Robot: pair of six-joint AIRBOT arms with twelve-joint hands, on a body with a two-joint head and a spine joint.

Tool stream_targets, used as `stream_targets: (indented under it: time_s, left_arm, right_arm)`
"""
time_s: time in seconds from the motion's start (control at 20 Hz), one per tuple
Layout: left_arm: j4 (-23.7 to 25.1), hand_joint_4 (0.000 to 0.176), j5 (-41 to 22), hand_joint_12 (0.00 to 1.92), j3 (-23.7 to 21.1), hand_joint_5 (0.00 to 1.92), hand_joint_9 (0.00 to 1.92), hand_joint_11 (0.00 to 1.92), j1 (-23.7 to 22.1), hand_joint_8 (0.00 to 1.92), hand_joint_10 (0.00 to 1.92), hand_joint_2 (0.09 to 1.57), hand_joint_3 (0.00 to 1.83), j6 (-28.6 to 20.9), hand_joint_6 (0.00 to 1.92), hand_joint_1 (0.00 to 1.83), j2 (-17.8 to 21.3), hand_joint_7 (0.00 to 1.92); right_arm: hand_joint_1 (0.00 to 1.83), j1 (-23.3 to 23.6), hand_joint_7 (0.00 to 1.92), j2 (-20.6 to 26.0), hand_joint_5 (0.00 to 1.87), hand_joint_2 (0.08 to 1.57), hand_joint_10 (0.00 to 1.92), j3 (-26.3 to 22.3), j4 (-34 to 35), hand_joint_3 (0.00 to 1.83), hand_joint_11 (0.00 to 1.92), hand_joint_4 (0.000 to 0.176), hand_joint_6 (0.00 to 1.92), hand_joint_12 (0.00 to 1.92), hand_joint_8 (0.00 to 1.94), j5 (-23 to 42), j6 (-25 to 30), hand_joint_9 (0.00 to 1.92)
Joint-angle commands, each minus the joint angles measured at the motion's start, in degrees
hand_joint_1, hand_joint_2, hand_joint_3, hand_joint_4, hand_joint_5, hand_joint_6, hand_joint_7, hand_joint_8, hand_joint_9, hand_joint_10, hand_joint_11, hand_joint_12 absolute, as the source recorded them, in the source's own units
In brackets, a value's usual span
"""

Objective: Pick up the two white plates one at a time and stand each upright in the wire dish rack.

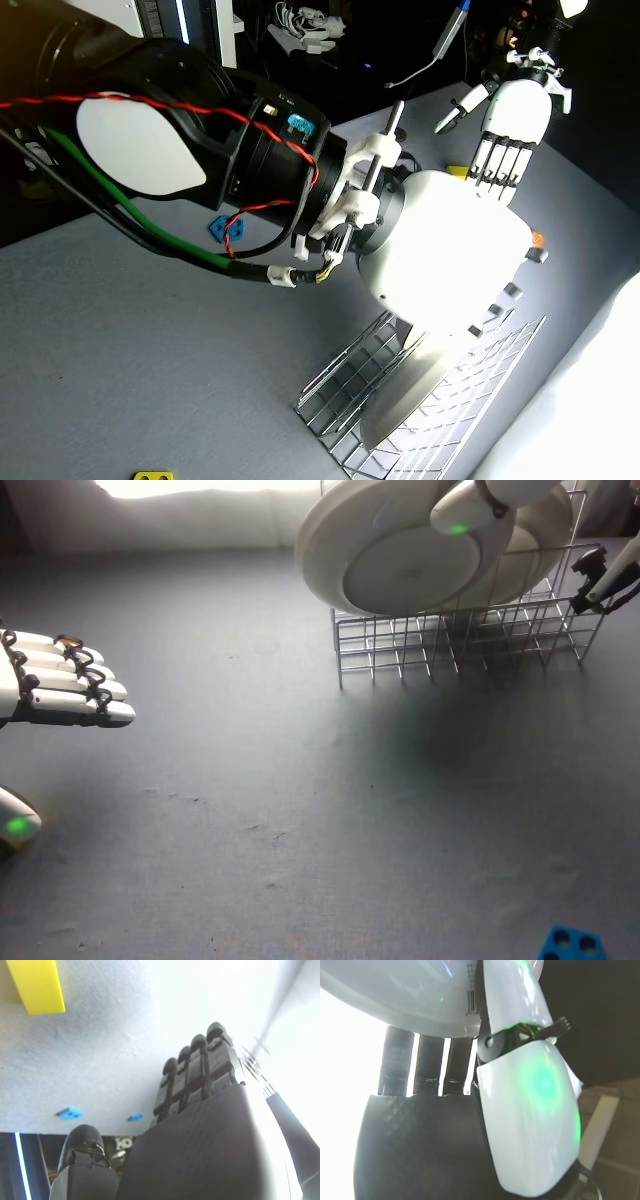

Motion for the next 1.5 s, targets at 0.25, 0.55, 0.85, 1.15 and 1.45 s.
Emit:
stream_targets:
  time_s: [0.25,0.55,0.85,1.15,1.45]
  left_arm:
    - [-2.76,0.0,-1.12,0.0,0.01,0.0,0.0,0.0,-0.44,0.0,0.0,1.08,0.0,-0.23,0.0,0.0,0.61,0.0]
    - [-2.76,0.0,-1.11,0.0,-0.01,0.0,0.0,0.0,-0.48,0.0,0.0,1.08,0.0,-0.23,0.0,0.0,0.58,0.0]
    - [-2.76,0.0,-1.1,0.0,-0.32,0.0,0.0,0.0,-0.56,0.0,0.0,1.08,0.0,-0.23,0.0,0.0,0.71,0.0]
    - [-2.75,0.0,-1.1,0.0,-0.47,0.0,0.0,0.0,-0.79,0.0,0.0,1.1,0.01,-0.23,0.0,0.0,0.73,0.0]
    - [-2.75,0.0,-1.1,0.0,-0.46,0.0,0.0,0.0,-0.82,0.0,0.0,1.08,0.0,-0.23,0.0,0.0,0.75,0.0]
  right_arm:
    - [1.48,1.17,1.08,-0.33,1.0,1.07,0.91,0.81,1.11,0.0,0.89,0.0,0.93,1.38,0.69,7.54,-1.15,0.99]
    - [1.38,0.16,1.07,-0.98,1.0,1.08,1.02,1.76,1.13,0.0,0.94,0.0,0.99,1.03,0.77,9.14,-3.41,0.98]
    - [1.38,-0.6,1.07,-0.98,1.01,1.08,1.03,2.11,1.12,0.0,0.92,0.0,0.97,1.05,0.76,9.21,-4.4,0.99]
    - [1.49,-2.87,1.06,-1.01,1.01,1.07,0.87,3.36,1.1,0.0,0.93,0.0,0.92,1.4,0.71,10.19,-5.43,1.0]
    - [1.49,-4.22,1.06,-1.1,1.0,1.06,0.87,3.42,1.1,0.0,0.93,0.0,0.93,1.39,0.7,11.0,-6.49,1.01]
